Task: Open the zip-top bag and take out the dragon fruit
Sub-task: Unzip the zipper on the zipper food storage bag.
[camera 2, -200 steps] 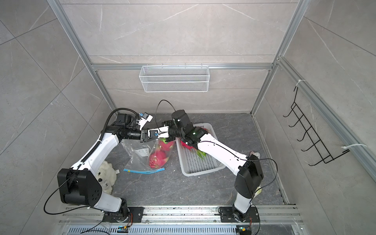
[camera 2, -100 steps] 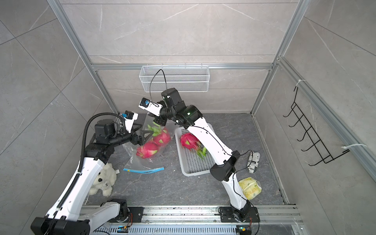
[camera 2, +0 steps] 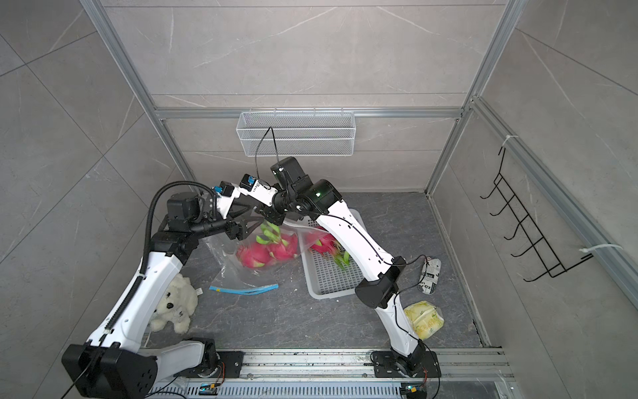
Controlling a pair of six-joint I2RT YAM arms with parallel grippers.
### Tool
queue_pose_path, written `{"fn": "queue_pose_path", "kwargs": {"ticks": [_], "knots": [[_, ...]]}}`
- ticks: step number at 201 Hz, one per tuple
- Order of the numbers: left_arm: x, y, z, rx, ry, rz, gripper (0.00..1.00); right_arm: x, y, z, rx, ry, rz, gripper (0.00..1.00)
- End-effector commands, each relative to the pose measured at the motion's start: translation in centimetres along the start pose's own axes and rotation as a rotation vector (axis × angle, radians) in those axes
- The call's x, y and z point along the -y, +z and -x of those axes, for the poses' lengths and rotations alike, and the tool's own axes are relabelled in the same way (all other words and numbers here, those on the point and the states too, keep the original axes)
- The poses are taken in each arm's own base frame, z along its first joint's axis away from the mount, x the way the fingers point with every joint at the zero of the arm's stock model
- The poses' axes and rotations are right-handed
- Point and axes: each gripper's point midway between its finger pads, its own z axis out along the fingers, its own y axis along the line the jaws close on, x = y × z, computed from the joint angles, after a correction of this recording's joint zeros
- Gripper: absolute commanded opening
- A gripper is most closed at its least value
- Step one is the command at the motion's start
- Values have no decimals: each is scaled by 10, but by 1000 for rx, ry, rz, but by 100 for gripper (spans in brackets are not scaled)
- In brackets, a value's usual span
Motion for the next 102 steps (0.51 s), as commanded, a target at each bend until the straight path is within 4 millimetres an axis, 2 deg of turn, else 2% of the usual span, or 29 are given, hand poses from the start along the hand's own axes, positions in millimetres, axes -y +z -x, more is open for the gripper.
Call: {"fn": "queue_pose_path", "kwargs": {"ticks": [1,24,30,53,72,83,102], "knots": [[24,0,0,-43,3,-179,76,-6,-6,13,48,-12,20,7],[25,4,-7,-57,-30,-218,74,-5,-9,15,51,-29,11,7],[25,5,-9,-57,-33,-219,70,-6,-10,15,52,-34,14,7],[24,6,-13,-71,-45,-223,34,-4,-9,13,42,-39,8,7],[25,5,-17,-79,-48,-218,18,-3,-7,9,29,-41,4,7],[23,6,-19,-81,-44,-199,0,-3,-6,8,23,-39,6,7],[19,5,-21,-84,-36,-162,0,-4,-5,5,14,-35,12,7]]}}
